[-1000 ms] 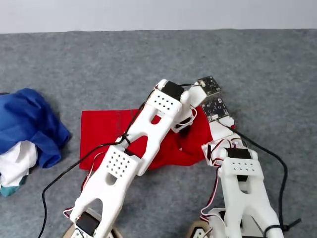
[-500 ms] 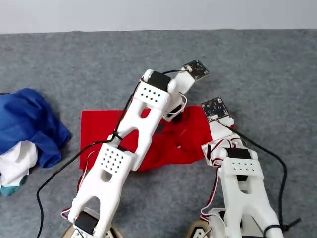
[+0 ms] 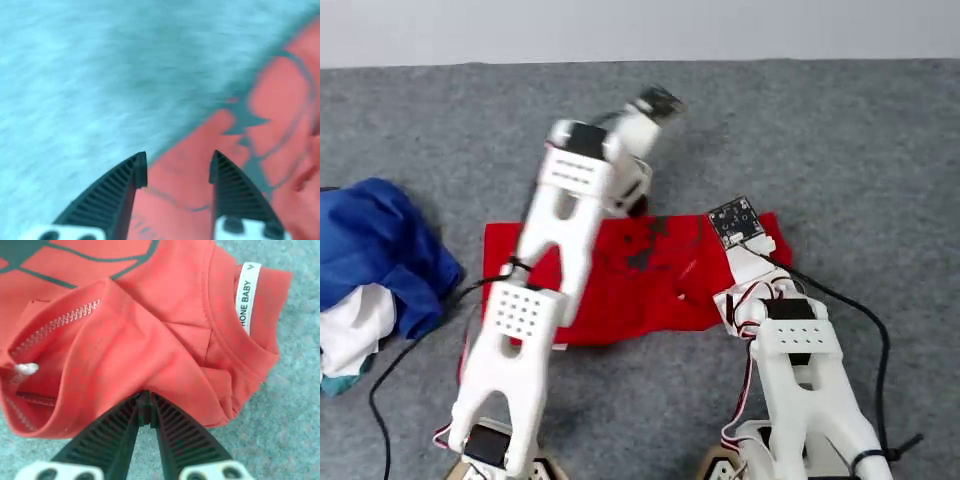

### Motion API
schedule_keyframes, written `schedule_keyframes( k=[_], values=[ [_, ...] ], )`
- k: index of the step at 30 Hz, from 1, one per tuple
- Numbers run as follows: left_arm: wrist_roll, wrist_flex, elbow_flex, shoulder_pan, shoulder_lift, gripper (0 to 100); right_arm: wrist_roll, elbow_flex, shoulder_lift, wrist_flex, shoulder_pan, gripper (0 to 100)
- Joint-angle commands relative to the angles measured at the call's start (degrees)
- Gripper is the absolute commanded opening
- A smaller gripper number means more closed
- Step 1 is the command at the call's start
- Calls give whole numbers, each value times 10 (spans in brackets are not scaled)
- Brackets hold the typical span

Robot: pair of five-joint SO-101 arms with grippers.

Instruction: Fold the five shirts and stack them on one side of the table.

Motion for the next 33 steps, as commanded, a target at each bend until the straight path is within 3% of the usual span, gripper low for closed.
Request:
schedule_keyframes(
  k=[1,10,19,33],
  values=[
    [28,17,-22,-57,-81,207,-4,-6,1,-9,-6,9],
    [178,18,19,-200,-189,207,-3,-8,-6,31,-7,9],
    [182,17,169,-231,-309,206,-2,-48,15,34,-62,9],
    [179,16,275,-273,-404,206,-3,-217,250,2,-54,9]
  ],
)
